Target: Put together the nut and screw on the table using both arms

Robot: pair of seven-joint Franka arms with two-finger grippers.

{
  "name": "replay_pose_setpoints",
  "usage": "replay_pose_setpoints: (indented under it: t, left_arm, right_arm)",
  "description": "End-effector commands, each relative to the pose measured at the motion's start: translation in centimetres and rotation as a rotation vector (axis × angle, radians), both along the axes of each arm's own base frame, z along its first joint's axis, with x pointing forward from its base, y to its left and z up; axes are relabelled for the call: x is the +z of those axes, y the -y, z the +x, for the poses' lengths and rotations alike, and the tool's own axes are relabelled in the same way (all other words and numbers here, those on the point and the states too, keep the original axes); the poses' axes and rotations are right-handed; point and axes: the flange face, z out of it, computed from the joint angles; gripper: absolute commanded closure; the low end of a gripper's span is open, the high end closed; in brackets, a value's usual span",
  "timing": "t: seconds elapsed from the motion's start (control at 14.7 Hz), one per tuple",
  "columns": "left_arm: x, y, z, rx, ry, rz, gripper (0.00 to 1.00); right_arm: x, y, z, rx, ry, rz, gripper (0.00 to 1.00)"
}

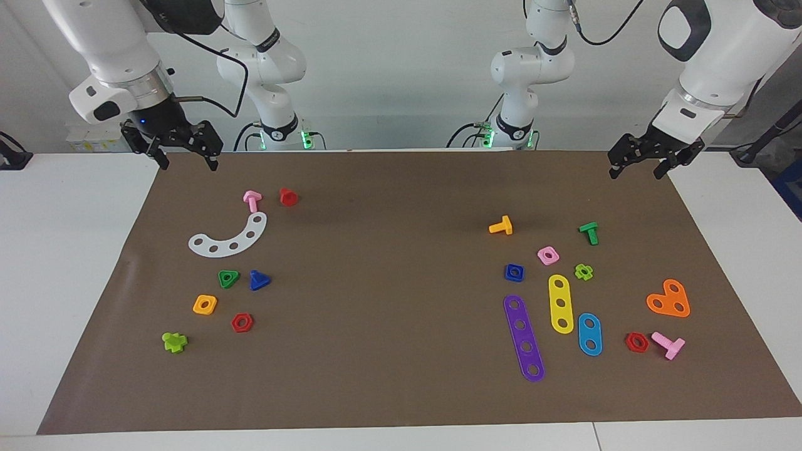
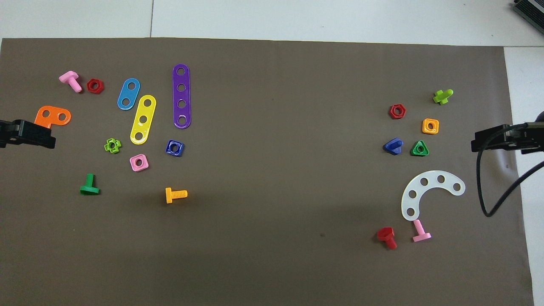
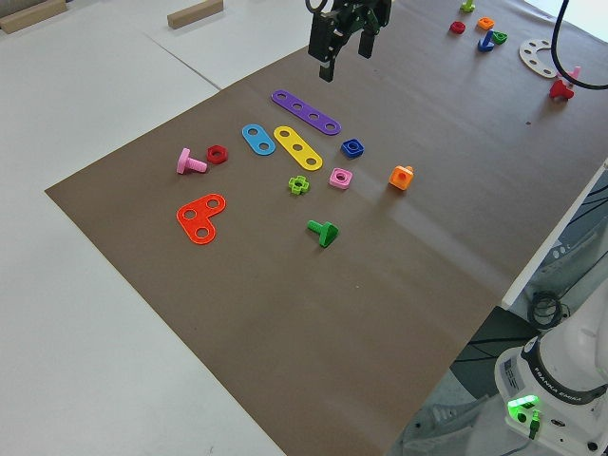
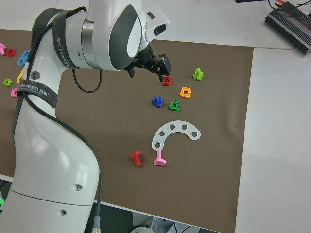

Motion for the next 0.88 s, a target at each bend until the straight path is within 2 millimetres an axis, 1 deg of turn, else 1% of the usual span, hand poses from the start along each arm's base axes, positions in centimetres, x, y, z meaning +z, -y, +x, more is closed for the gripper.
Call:
replay_pose_setpoints:
  t: [0.0, 0.54, 0.75, 0.82]
  left_arm:
    - [0.0, 0.13, -0.8, -0.011, 0.013, 0.023, 0.0]
    - [0.02, 0.11, -0.76, -0.011, 0.016, 0.024, 0.0]
    - [-0.18, 0.11, -0.83, -0.01, 0.012, 0.024, 0.0]
    - [-0.18, 0.11, -0.83, -0.011, 0.011, 0.024, 0.0]
  right_arm:
    - [0.01, 0.22, -0.52, 0.025, 0.015, -0.013, 0.0]
    - [0.05, 0.58, -0.66, 0.021, 0.006, -0.008, 0.0]
    - [-0.04, 0.4, -0.77, 0.026, 0.006, -0.007, 0.0]
    - [-0.39, 0.14, -0.67, 0.029, 0.012, -0.005, 0.0]
